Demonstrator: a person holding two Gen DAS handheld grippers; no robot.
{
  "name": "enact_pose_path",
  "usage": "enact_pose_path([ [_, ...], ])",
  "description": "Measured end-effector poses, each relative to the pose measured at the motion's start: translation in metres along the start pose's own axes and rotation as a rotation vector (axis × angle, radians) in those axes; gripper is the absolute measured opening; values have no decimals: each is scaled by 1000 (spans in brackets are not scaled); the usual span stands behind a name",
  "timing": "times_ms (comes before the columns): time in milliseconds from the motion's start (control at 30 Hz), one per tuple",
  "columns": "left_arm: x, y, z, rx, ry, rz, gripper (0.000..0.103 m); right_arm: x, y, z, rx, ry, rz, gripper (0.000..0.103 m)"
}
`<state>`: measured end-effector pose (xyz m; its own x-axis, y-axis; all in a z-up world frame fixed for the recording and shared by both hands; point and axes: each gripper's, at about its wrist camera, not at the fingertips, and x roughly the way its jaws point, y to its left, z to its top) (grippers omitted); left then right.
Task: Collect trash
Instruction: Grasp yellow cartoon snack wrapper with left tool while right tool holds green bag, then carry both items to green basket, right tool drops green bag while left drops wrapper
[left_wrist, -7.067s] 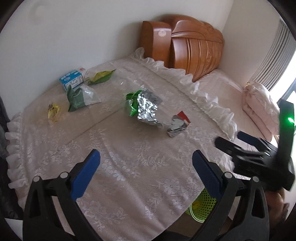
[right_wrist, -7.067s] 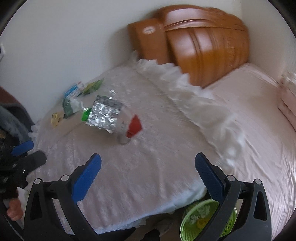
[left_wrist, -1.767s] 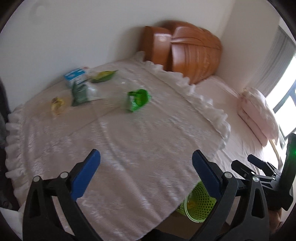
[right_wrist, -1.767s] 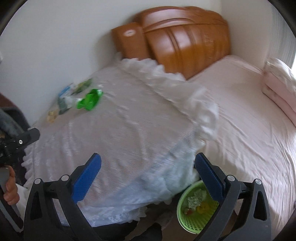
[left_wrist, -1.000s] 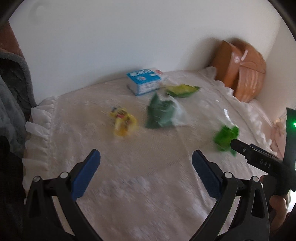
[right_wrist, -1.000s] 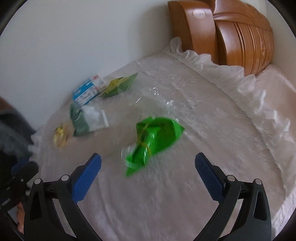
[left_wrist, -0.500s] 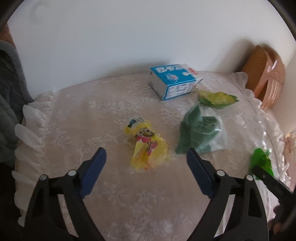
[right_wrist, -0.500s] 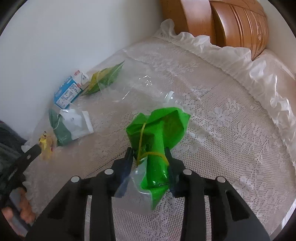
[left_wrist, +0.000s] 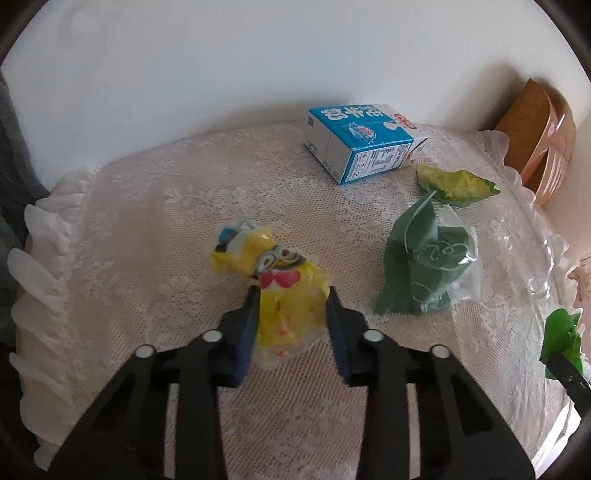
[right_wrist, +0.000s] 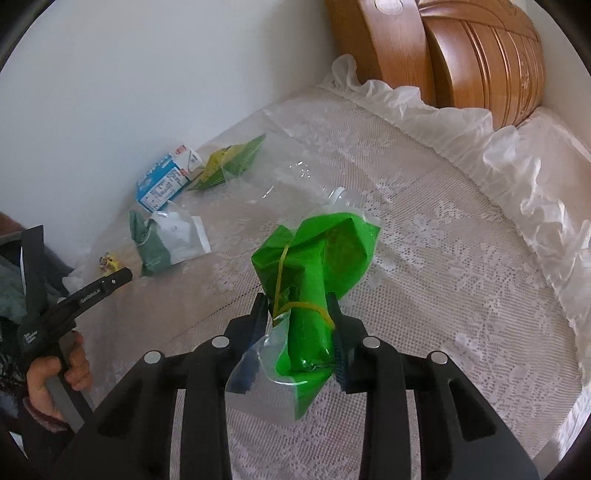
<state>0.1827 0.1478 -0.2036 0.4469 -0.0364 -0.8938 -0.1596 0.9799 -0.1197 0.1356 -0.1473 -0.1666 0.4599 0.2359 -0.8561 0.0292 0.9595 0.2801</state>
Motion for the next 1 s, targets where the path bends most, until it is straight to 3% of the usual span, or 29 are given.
enact_pose_path([
  [200, -51, -7, -24, 31, -38, -39, 28, -30, -8, -15, 6, -33, 14, 32],
  [500, -152, -63, -94, 206, -109, -196, 28, -104, -33, -78, 20, -89, -21, 32],
  [700, -173, -110, -138, 350, -62, -293, 28, -149, -70, -128, 99, -111, -86, 32],
  [1000, -186, -210, -204, 627, 20, -455, 28, -194, -144, -194, 284, -135, -204, 32],
])
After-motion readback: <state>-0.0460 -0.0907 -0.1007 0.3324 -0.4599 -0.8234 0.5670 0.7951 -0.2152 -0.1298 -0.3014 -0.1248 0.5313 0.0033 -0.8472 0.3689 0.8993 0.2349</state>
